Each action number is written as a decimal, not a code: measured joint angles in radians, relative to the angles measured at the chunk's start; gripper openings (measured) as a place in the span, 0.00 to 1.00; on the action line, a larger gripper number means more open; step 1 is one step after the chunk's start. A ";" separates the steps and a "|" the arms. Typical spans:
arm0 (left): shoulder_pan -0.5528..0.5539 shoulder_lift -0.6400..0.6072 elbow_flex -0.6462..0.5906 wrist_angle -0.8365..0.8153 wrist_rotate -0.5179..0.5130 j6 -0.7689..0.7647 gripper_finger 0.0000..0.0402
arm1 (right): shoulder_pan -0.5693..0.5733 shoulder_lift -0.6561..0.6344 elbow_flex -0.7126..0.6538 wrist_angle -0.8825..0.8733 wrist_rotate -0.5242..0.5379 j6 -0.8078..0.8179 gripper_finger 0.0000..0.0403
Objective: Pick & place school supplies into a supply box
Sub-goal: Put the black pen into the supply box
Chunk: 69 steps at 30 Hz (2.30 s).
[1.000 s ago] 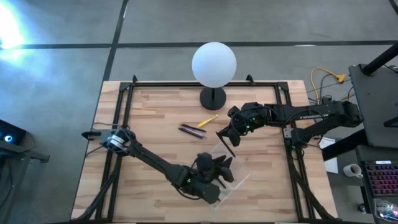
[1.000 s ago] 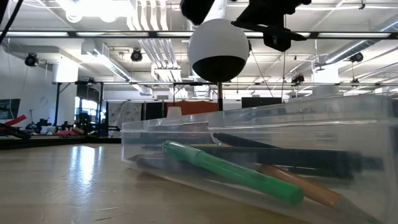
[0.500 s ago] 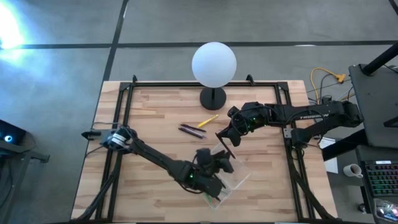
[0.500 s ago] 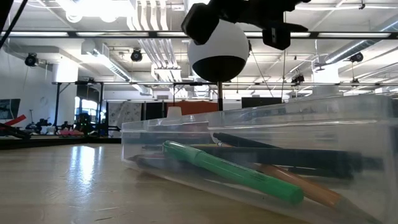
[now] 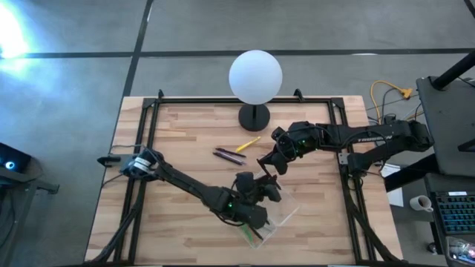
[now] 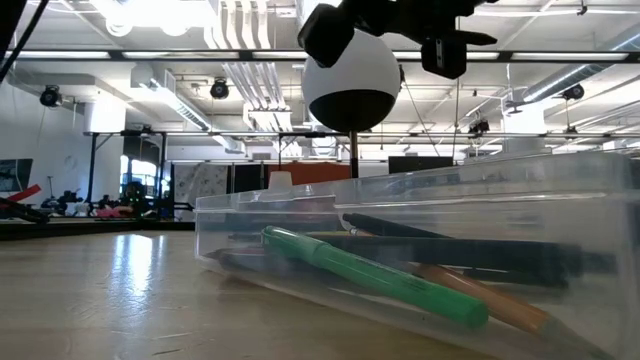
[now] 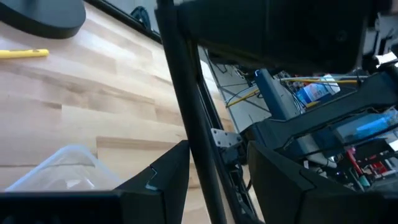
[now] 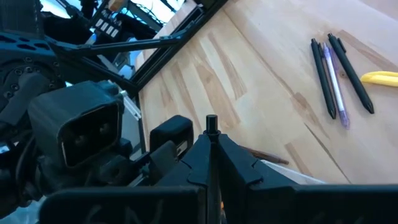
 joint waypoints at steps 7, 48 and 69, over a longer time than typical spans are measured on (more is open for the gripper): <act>0.014 0.000 0.000 0.000 0.016 0.000 0.36 | 0.000 0.000 0.000 0.001 -0.001 -0.003 0.02; -0.008 0.001 -0.010 -0.123 0.058 0.019 0.05 | 0.000 -0.034 0.001 -0.201 -0.001 -0.028 0.23; -0.165 -0.007 0.017 -0.342 0.429 -0.551 0.05 | 0.052 -0.241 -0.005 -0.542 0.245 0.072 0.33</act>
